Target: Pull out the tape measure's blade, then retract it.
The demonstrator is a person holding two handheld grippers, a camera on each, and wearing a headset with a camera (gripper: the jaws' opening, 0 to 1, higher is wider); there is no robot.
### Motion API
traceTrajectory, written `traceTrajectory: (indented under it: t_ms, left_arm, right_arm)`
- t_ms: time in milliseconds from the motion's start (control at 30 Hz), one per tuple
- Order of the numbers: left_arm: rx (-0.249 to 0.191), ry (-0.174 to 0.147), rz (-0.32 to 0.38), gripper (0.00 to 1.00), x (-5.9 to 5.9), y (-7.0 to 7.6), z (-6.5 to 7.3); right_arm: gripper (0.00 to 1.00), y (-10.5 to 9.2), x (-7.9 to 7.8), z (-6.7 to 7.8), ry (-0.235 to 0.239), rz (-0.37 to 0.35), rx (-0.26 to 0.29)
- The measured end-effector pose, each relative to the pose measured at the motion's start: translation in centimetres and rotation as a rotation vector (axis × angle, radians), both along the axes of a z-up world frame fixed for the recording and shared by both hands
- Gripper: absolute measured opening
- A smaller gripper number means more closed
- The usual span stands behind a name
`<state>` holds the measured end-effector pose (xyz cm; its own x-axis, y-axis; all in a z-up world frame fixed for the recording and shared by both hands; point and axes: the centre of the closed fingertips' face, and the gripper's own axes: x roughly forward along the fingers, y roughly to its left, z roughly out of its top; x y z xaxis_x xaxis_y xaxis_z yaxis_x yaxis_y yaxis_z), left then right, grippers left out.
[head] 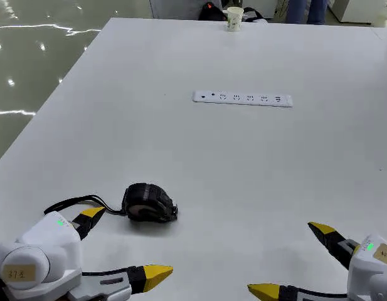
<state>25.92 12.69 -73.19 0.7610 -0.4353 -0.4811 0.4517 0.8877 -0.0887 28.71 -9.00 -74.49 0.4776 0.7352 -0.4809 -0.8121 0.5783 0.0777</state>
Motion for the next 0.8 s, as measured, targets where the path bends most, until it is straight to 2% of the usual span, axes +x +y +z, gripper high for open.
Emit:
traceTrajectory:
  t_ms: [200,267,367,500,600,800]
  left_arm:
    - [-0.003,0.002,0.001,0.99,-0.03,0.12,0.06]
    - [-0.013,0.017,0.013,0.99,-0.02,0.35,-0.05]
    - [-0.015,0.006,0.016,0.99,0.09,0.42,0.24]
    - [-0.005,0.011,0.013,0.99,-0.02,0.64,0.21]
    - [-0.005,-0.001,0.009,0.99,0.03,0.58,0.46]
    - [-0.005,0.012,-0.009,0.99,-0.22,0.18,0.24]
  right_arm:
    - [0.99,-0.07,-0.04,0.05,0.001,-0.005,0.003]
    - [0.99,-0.06,-0.04,0.07,0.004,-0.008,0.006]
    - [0.99,-0.14,0.00,0.14,0.002,-0.011,0.008]
    - [0.99,-0.21,-0.02,0.20,0.007,-0.015,0.012]
    - [0.99,-0.31,0.03,0.15,0.005,-0.016,0.006]
    - [0.99,-0.34,0.12,0.33,0.001,-0.020,0.011]
